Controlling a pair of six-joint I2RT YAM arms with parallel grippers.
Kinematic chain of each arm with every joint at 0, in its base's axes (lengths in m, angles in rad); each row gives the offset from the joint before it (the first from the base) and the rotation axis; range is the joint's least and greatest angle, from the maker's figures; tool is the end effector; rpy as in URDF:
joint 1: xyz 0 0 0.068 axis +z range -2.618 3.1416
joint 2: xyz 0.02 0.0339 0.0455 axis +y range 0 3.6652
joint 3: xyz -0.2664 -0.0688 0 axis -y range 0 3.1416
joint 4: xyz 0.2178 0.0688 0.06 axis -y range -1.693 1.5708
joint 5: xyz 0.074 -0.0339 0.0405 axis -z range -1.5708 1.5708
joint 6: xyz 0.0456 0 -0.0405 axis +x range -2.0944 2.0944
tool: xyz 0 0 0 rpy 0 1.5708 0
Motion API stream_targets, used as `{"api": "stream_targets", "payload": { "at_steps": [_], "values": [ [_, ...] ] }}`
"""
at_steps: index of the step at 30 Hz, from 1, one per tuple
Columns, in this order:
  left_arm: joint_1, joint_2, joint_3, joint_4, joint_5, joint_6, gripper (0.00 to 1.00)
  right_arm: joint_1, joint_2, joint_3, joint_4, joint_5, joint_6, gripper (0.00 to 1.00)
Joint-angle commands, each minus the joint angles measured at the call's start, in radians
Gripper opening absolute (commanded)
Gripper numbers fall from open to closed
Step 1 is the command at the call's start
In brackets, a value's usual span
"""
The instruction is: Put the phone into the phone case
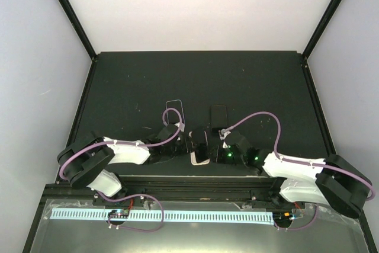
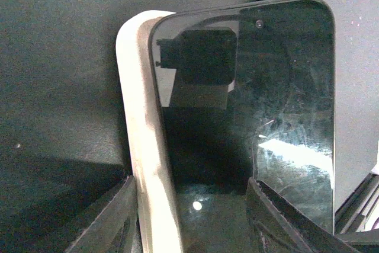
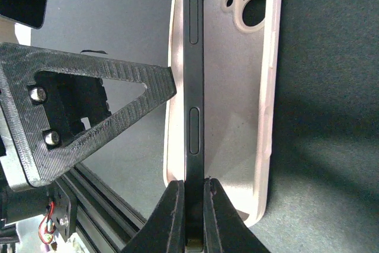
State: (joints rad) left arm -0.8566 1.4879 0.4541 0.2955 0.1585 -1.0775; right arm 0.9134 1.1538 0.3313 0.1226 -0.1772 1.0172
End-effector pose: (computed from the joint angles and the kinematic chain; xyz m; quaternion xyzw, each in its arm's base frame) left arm 0.1576 -0.1928 0.1424 -0.0687 0.9097 -0.3729 0.1692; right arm 0.1129 0.1594 0.1617 0.0096 0.9038 0.3911 0.1732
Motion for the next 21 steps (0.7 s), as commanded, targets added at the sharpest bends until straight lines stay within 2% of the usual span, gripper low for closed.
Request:
{"api": "stream_targets", "payload": {
  "at_steps": [1,7,13,18,21],
  "values": [
    [-0.002,0.013,-0.010,0.044,0.024,-0.019,0.51,-0.005,0.051,-0.003,0.051,-0.015,0.022,0.05],
    [-0.016,0.022,-0.016,0.068,0.025,-0.036,0.46,-0.011,0.145,-0.022,0.183,-0.108,0.059,0.07],
    [-0.024,0.024,-0.022,0.078,0.024,-0.039,0.38,-0.021,0.246,-0.017,0.222,-0.146,0.049,0.08],
    [-0.024,-0.003,-0.032,0.059,0.005,-0.032,0.34,-0.029,0.219,-0.006,0.157,-0.106,0.006,0.11],
    [-0.024,-0.013,-0.038,0.051,-0.001,-0.025,0.33,-0.029,0.168,0.012,0.069,-0.057,-0.038,0.20]
  ]
}}
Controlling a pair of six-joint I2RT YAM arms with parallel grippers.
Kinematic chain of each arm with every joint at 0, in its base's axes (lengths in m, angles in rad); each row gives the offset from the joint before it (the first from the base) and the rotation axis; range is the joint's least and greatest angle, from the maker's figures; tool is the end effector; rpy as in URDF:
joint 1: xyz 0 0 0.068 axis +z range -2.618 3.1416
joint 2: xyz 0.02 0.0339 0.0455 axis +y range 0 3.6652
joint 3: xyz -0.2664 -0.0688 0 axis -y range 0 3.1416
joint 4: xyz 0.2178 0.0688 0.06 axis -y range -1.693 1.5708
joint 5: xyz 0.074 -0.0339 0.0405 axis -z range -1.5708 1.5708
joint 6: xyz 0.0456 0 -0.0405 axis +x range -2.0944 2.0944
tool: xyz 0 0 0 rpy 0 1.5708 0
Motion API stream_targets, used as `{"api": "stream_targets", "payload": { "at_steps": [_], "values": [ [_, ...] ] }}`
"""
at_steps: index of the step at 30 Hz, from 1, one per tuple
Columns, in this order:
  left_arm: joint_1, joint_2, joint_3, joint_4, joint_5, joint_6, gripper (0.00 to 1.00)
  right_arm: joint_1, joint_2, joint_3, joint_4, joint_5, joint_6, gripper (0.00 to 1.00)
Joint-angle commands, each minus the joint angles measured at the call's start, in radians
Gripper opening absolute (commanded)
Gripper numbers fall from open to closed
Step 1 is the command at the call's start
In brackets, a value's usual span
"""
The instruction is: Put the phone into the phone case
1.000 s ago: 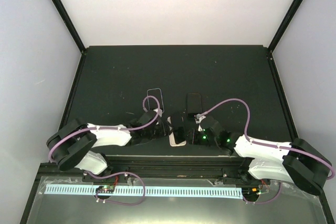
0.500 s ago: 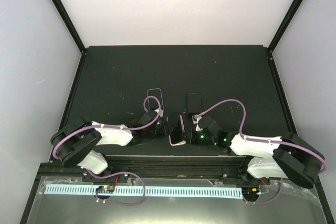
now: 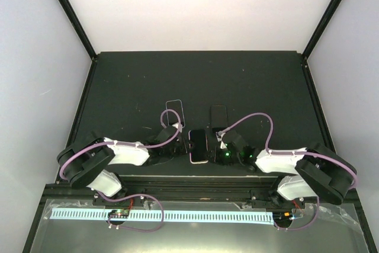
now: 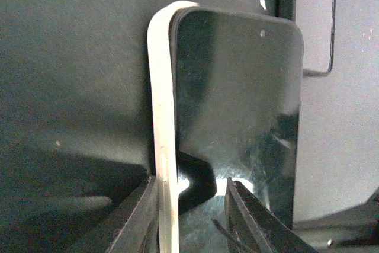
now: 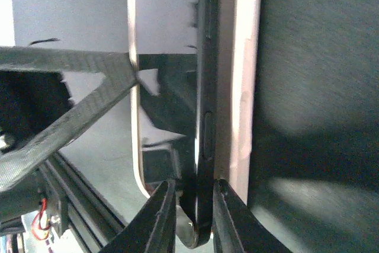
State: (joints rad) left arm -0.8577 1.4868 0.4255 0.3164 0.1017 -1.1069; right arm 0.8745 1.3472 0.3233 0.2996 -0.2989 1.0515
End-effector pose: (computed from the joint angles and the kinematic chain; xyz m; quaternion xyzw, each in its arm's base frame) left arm 0.1561 -0.1876 0.1372 -0.0934 0.9102 -0.3592 0.1838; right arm 0.1266 0.1724 0.1405 0.0188 0.9035 0.4109 0.1205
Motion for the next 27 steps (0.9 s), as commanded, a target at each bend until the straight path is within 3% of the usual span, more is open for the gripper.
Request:
{"api": "stream_targets", "payload": {
  "at_steps": [1,7,12,18,27],
  "values": [
    [-0.023,-0.013,-0.010,0.027,0.054,0.007,0.33,0.009,-0.045,0.027,-0.139,0.082,-0.085,0.23],
    [-0.023,-0.024,-0.019,0.040,0.043,0.007,0.33,-0.004,-0.137,0.048,-0.241,0.148,-0.134,0.30],
    [-0.023,-0.033,-0.022,0.039,0.031,0.009,0.33,-0.041,-0.119,0.082,-0.263,0.166,-0.181,0.39],
    [-0.023,-0.028,-0.023,0.032,0.026,0.012,0.34,-0.063,-0.015,0.107,-0.180,0.086,-0.201,0.52],
    [-0.023,-0.017,-0.066,0.080,0.030,0.008,0.28,-0.067,0.130,0.133,-0.029,-0.050,-0.161,0.59]
  ]
}}
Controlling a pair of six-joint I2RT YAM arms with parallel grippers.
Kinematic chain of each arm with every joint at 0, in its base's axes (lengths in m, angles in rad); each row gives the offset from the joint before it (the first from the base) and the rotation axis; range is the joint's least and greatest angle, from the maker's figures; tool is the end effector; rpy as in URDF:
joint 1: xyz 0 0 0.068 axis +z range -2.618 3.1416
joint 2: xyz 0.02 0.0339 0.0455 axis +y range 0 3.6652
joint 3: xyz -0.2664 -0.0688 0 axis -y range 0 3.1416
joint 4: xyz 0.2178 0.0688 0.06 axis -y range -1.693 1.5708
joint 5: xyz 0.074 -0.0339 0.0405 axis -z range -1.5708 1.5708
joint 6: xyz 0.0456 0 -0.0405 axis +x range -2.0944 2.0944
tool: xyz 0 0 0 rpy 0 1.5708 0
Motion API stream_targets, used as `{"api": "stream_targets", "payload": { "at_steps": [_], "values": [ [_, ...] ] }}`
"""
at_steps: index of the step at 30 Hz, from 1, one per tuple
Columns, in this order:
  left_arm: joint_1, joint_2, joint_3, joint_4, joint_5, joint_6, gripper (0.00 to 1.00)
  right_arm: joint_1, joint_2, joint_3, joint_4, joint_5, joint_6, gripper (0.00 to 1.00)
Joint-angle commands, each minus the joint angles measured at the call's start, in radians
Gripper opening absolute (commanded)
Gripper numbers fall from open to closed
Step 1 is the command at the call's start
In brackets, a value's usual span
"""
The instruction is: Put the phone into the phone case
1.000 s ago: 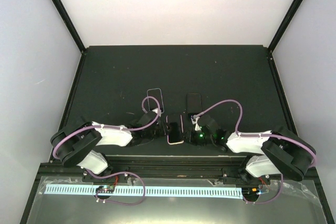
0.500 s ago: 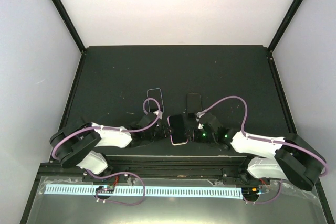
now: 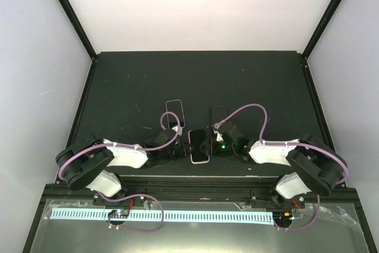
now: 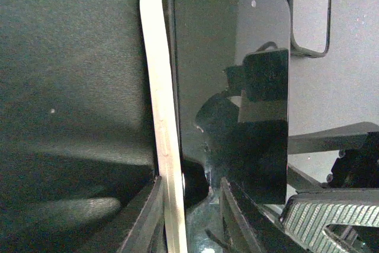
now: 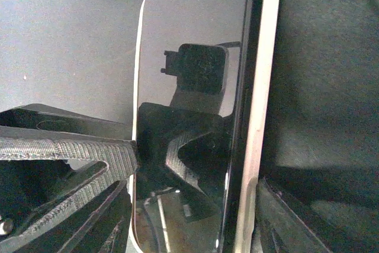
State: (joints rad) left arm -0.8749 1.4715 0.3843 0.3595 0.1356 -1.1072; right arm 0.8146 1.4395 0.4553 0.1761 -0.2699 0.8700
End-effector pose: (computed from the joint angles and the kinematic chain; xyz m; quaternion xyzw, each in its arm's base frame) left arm 0.1472 -0.1858 0.1344 -0.0780 0.9074 -0.3754 0.1719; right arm 0.1539 0.1809 0.1442 -0.0246 0.9208 0.3583 0.1523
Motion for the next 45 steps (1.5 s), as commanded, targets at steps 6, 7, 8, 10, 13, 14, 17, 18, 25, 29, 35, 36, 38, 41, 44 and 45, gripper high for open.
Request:
{"api": "stream_targets", "payload": {
  "at_steps": [6,7,8,10,13,14,17,18,25,29,35,36,38,41,44,45],
  "values": [
    [-0.006,-0.013,-0.048,0.064,-0.004,0.008,0.22,-0.026,0.020,-0.047,0.299,-0.206,0.122,0.59],
    [-0.006,-0.019,-0.050,0.064,-0.004,0.009,0.21,-0.027,0.015,-0.055,0.328,-0.219,0.141,0.59],
    [-0.006,-0.028,-0.053,0.062,-0.004,0.011,0.20,-0.030,0.006,-0.063,0.356,-0.229,0.159,0.59],
    [-0.006,-0.048,-0.060,0.061,-0.001,0.015,0.18,-0.031,-0.007,-0.075,0.390,-0.244,0.187,0.59],
    [-0.006,-0.076,-0.074,0.056,-0.008,0.017,0.18,-0.031,-0.012,-0.085,0.432,-0.274,0.227,0.59],
    [-0.007,-0.083,-0.078,0.054,-0.010,0.017,0.18,-0.031,-0.012,-0.091,0.454,-0.282,0.243,0.59],
    [-0.007,-0.100,-0.085,0.045,-0.013,0.018,0.20,-0.031,-0.001,-0.106,0.520,-0.295,0.282,0.59],
    [-0.007,-0.108,-0.086,0.039,-0.014,0.019,0.20,-0.031,0.006,-0.107,0.540,-0.300,0.291,0.59],
    [-0.010,-0.160,-0.108,0.024,-0.025,0.012,0.29,-0.031,0.084,-0.111,0.657,-0.334,0.350,0.58],
    [-0.012,-0.184,-0.124,0.014,-0.038,0.009,0.31,-0.031,0.128,-0.113,0.721,-0.350,0.371,0.56],
    [-0.012,-0.185,-0.122,-0.013,-0.055,0.020,0.32,-0.031,0.197,-0.105,0.766,-0.372,0.380,0.50],
    [-0.012,-0.185,-0.122,-0.018,-0.058,0.020,0.32,-0.031,0.208,-0.107,0.786,-0.373,0.384,0.46],
    [-0.012,-0.185,-0.121,-0.021,-0.063,0.021,0.32,-0.032,0.217,-0.114,0.805,-0.371,0.388,0.37],
    [-0.012,-0.185,-0.119,-0.024,-0.063,0.021,0.33,-0.031,0.218,-0.118,0.813,-0.363,0.385,0.25],
    [-0.012,-0.185,-0.119,-0.027,-0.062,0.021,0.34,-0.032,0.210,-0.118,0.776,-0.347,0.370,0.16],
    [-0.012,-0.199,-0.118,-0.029,-0.062,0.021,0.35,-0.031,0.205,-0.119,0.760,-0.341,0.361,0.13]
  ]
}}
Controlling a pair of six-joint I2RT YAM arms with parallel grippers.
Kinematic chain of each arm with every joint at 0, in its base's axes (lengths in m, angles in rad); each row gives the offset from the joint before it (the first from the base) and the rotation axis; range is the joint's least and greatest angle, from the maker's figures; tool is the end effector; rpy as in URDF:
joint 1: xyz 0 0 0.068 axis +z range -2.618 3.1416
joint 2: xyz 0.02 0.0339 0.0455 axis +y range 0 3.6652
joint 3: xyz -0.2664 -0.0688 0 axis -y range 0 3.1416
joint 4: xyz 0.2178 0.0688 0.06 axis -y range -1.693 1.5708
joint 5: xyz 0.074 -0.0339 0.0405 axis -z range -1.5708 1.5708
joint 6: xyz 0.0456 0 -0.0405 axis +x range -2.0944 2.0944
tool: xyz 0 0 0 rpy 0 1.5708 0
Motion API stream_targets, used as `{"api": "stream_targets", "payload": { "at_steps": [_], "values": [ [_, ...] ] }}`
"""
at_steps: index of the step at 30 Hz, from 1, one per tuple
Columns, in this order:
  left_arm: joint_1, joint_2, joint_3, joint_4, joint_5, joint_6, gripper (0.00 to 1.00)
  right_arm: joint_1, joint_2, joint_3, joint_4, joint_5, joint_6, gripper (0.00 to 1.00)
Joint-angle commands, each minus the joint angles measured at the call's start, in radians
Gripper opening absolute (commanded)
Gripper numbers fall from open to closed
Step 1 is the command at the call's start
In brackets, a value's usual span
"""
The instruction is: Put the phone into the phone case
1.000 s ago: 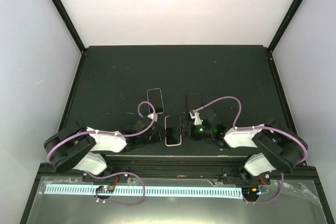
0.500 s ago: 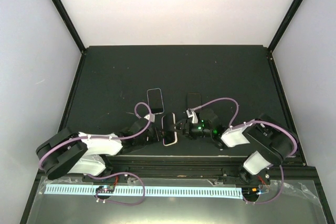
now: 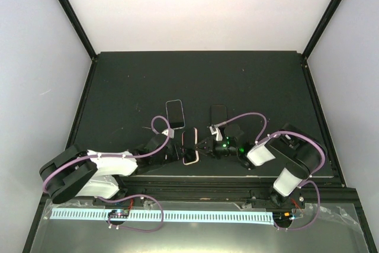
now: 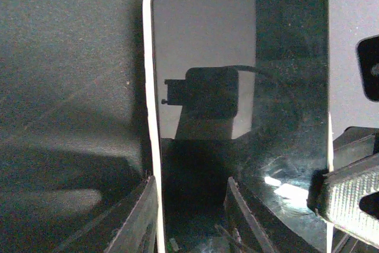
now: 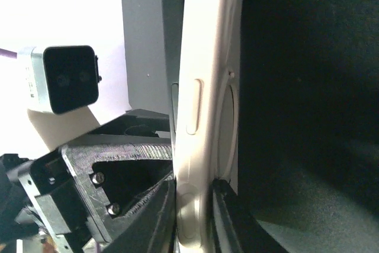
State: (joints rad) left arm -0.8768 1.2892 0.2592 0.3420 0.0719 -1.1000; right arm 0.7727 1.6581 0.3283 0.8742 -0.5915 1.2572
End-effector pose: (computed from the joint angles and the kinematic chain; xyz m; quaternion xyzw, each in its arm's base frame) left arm 0.1266 -0.1572 0.1377 -0.0854 0.8997 -0.3744 0.2077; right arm 0.1641 0.1955 0.1325 0.0450 0.8250 0.5605 0.0570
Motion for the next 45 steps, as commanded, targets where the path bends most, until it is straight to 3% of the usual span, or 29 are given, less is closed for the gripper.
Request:
{"api": "stream_targets", "payload": {
  "at_steps": [1,8,12,14,20,22,24,27,33,40,43,45],
  "values": [
    [-0.010,-0.031,0.008,-0.013,0.002,0.014,0.35,0.010,-0.017,0.008,0.045,-0.010,-0.036,0.10],
    [-0.010,-0.032,0.008,-0.021,0.000,0.012,0.37,0.010,-0.049,0.013,-0.055,0.033,-0.102,0.03],
    [-0.010,-0.028,0.007,-0.018,0.000,0.010,0.37,0.010,-0.071,0.045,-0.151,0.034,-0.151,0.21],
    [-0.010,-0.025,0.007,-0.013,0.001,0.009,0.37,0.010,-0.072,0.055,-0.170,0.029,-0.160,0.23],
    [-0.010,-0.029,0.002,0.009,0.021,0.010,0.38,0.010,-0.091,0.052,-0.194,0.044,-0.191,0.06],
    [-0.010,-0.067,-0.005,0.008,0.029,0.022,0.42,0.008,-0.123,0.052,-0.214,0.050,-0.218,0.04],
    [-0.010,-0.124,-0.023,0.014,0.033,0.018,0.53,0.008,-0.175,0.049,-0.228,0.047,-0.245,0.04],
    [-0.007,-0.245,-0.051,-0.001,0.035,0.019,0.62,0.008,-0.276,0.030,-0.244,0.043,-0.275,0.04],
    [0.001,-0.473,-0.107,0.026,0.090,0.026,0.68,0.008,-0.482,-0.015,-0.244,-0.012,-0.301,0.04],
    [0.002,-0.590,-0.130,0.222,0.243,0.034,0.57,0.008,-0.650,-0.022,-0.193,-0.113,-0.269,0.05],
    [0.002,-0.590,-0.148,0.322,0.292,0.019,0.46,0.008,-0.686,-0.026,-0.180,-0.132,-0.253,0.05],
    [0.002,-0.589,-0.170,0.408,0.309,-0.005,0.33,0.008,-0.698,-0.027,-0.188,-0.139,-0.249,0.05]
  ]
}}
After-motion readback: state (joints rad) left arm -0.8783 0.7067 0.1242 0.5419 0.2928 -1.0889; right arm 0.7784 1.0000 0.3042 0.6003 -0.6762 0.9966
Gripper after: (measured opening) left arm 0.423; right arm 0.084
